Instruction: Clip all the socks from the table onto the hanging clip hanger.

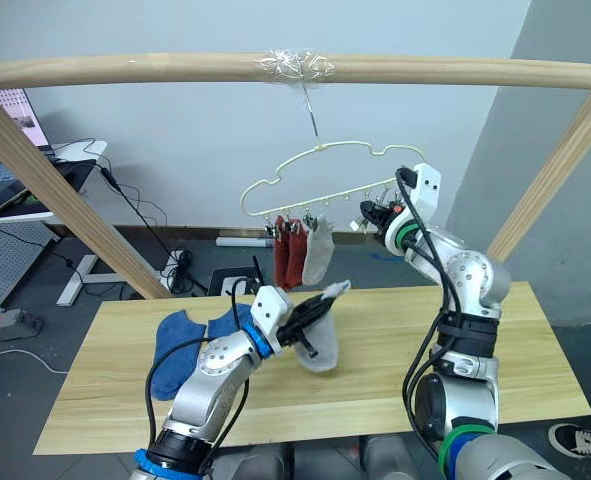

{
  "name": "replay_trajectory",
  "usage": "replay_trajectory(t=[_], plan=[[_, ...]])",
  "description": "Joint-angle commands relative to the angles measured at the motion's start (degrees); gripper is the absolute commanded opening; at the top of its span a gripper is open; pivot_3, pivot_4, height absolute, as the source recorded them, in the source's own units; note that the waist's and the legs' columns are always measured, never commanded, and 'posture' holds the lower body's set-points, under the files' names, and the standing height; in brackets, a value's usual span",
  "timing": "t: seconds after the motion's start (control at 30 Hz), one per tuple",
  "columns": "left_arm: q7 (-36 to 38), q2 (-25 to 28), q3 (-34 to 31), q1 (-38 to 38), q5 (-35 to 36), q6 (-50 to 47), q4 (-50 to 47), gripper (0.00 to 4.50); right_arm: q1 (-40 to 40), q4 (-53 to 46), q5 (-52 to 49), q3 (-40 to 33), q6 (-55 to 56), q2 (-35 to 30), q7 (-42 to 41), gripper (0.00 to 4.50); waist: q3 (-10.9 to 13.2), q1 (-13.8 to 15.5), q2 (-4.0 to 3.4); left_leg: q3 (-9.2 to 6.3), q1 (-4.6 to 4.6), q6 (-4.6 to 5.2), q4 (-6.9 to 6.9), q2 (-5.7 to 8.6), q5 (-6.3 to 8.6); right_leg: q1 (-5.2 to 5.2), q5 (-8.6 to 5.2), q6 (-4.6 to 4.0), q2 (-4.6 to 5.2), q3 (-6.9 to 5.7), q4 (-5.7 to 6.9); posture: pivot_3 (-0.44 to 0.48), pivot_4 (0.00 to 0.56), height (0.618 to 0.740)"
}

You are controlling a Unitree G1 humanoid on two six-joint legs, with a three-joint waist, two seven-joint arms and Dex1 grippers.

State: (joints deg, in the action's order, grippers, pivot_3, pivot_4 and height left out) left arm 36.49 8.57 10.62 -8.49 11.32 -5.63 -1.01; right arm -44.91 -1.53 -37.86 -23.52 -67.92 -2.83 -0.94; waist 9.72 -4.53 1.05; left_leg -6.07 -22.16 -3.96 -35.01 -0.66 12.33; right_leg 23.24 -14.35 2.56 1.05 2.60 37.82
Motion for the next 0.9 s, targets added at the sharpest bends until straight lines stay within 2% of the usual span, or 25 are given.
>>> replay_trajectory(t=[0.03,0.37,0.9], plan=[[-1.72,-0.83,0.54,-0.76,-1.08,2.90,-2.74,0.03,-1.94,-1.91,-2.87,-3.03,-5.60,-0.71,2.79,0.00,0.01,-0.04,-0.01,0.00,-0.02,0.00,0.00,0.00,0.00,0.00,0.00,0.00,0.00,0.00,-0.03,-0.077,0.142,0.740],[-6.32,-2.26,0.76,-3.28,-6.10,11.64,-0.49,0.03,-2.95,-3.44,-5.91,-6.86,-12.33,1.31,7.04,0.00,0.00,-0.12,-0.02,-0.01,-0.19,0.01,0.01,0.01,0.00,0.03,0.01,0.02,0.00,-0.04,-0.19,-0.087,0.133,0.740],[-8.77,-3.47,1.40,-5.69,-8.10,15.89,0.77,0.03,-2.75,-5.42,-7.03,-8.81,-15.11,5.22,9.70,0.00,-0.05,-0.17,-0.09,-0.02,-0.22,0.01,0.00,0.01,0.00,0.04,0.02,0.04,0.00,-0.06,-0.19,-0.091,0.117,0.740]])
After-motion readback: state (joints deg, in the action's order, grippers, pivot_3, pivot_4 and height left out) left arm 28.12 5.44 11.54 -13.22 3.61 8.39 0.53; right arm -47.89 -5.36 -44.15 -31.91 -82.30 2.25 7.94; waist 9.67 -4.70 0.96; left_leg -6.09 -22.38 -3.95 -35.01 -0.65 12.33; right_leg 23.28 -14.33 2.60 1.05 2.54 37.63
